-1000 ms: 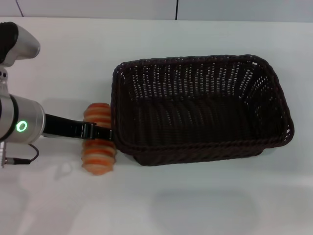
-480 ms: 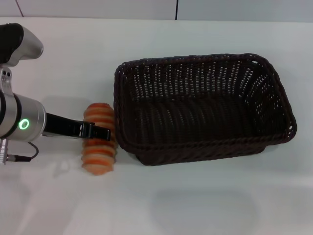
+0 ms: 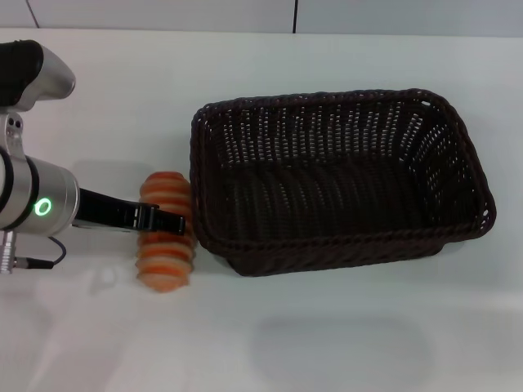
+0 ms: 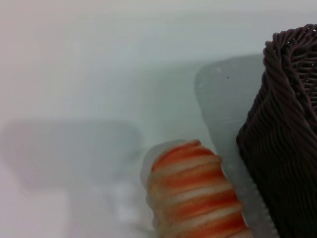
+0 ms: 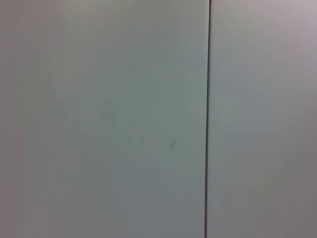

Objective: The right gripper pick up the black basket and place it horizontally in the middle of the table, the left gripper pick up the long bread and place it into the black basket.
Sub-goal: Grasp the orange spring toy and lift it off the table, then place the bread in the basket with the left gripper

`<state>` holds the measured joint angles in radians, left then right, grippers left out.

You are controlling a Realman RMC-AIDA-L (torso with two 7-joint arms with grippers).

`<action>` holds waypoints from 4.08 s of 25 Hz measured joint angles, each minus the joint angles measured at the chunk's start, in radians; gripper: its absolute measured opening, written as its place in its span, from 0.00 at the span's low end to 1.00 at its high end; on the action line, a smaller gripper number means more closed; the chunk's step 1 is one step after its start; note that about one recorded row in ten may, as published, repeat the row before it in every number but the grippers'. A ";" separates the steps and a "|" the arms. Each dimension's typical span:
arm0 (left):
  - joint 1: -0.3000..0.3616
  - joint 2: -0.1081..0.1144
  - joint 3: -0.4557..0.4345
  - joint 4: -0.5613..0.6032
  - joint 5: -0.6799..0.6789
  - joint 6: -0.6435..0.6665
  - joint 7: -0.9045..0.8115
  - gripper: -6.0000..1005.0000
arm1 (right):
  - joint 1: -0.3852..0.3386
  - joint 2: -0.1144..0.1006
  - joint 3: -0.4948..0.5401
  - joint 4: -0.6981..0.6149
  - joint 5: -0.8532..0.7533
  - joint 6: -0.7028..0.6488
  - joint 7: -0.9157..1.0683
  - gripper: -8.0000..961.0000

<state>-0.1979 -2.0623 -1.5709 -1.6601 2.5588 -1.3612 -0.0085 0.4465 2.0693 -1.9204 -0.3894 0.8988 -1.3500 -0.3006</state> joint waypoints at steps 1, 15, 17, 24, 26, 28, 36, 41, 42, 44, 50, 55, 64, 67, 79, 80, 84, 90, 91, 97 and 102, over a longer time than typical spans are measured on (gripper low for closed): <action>0.000 0.000 0.001 0.002 0.000 0.002 0.000 0.77 | 0.000 0.000 0.000 0.000 0.000 0.000 0.000 0.52; -0.004 -0.003 0.014 0.035 -0.005 0.022 0.011 0.75 | 0.000 0.000 0.000 -0.002 0.000 0.000 0.000 0.52; -0.004 -0.002 0.016 0.036 -0.005 0.023 0.011 0.74 | 0.000 0.000 0.000 -0.003 0.000 0.000 0.000 0.52; -0.005 -0.002 0.020 0.045 -0.003 0.028 0.013 0.73 | 0.000 0.000 0.000 -0.005 0.000 0.000 0.000 0.52; -0.005 -0.002 0.020 0.046 -0.003 0.028 0.014 0.73 | 0.000 0.000 0.000 -0.006 0.000 0.000 0.000 0.52; -0.007 -0.002 0.020 0.055 -0.004 0.030 0.018 0.73 | 0.000 0.000 0.000 -0.006 0.000 0.000 0.000 0.52; -0.014 -0.002 0.020 0.070 -0.009 0.038 0.026 0.71 | 0.000 0.000 0.000 -0.006 0.000 0.000 0.000 0.52; -0.016 -0.002 0.023 0.075 -0.004 0.040 0.027 0.70 | 0.000 0.000 0.000 -0.006 0.000 0.000 0.000 0.52; -0.023 -0.002 0.023 0.089 -0.003 0.041 0.028 0.70 | 0.000 0.000 0.000 -0.006 0.000 0.000 0.000 0.52; -0.029 -0.001 0.024 0.104 -0.003 0.041 0.032 0.70 | 0.000 0.000 0.000 -0.006 0.000 -0.003 0.000 0.52; -0.030 -0.001 0.026 0.104 -0.002 0.042 0.037 0.66 | 0.000 0.000 0.000 -0.006 0.000 -0.013 0.000 0.52; -0.029 -0.001 0.027 0.102 -0.002 0.042 0.038 0.61 | 0.000 0.000 0.000 -0.006 0.000 -0.014 0.000 0.52; 0.009 0.002 -0.128 -0.053 0.127 0.037 0.063 0.54 | 0.000 0.000 0.000 -0.006 0.000 -0.014 0.000 0.52; 0.012 0.002 -0.202 -0.133 0.149 0.024 0.106 0.52 | 0.000 0.000 0.000 -0.006 0.000 -0.014 0.000 0.52; -0.083 -0.001 -0.196 -0.336 -0.147 -0.130 0.230 0.43 | 0.009 -0.001 0.027 -0.003 0.000 -0.013 0.000 0.52; -0.093 -0.002 -0.163 -0.325 -0.175 -0.121 0.237 0.40 | 0.011 -0.001 0.027 -0.003 0.000 -0.013 0.000 0.52; -0.108 -0.004 -0.081 -0.279 -0.228 -0.072 0.246 0.37 | 0.018 -0.001 0.027 0.000 0.000 -0.011 0.000 0.52; -0.134 -0.004 -0.008 -0.153 -0.288 0.012 0.271 0.33 | 0.018 -0.002 0.026 0.000 0.000 -0.013 0.001 0.52; -0.136 -0.004 0.005 -0.133 -0.288 0.033 0.271 0.32 | 0.018 -0.002 0.026 0.001 0.000 -0.013 0.003 0.52; -0.136 -0.003 0.019 -0.101 -0.290 0.078 0.271 0.53 | 0.018 -0.003 0.026 0.003 -0.001 -0.014 0.008 0.52; -0.134 -0.004 0.019 -0.099 -0.289 0.084 0.271 0.65 | 0.014 -0.003 0.026 0.003 -0.002 -0.014 0.009 0.52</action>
<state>-0.3322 -2.0661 -1.5515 -1.7593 2.2696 -1.2769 0.2621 0.4600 2.0662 -1.8944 -0.3865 0.8973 -1.3638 -0.2920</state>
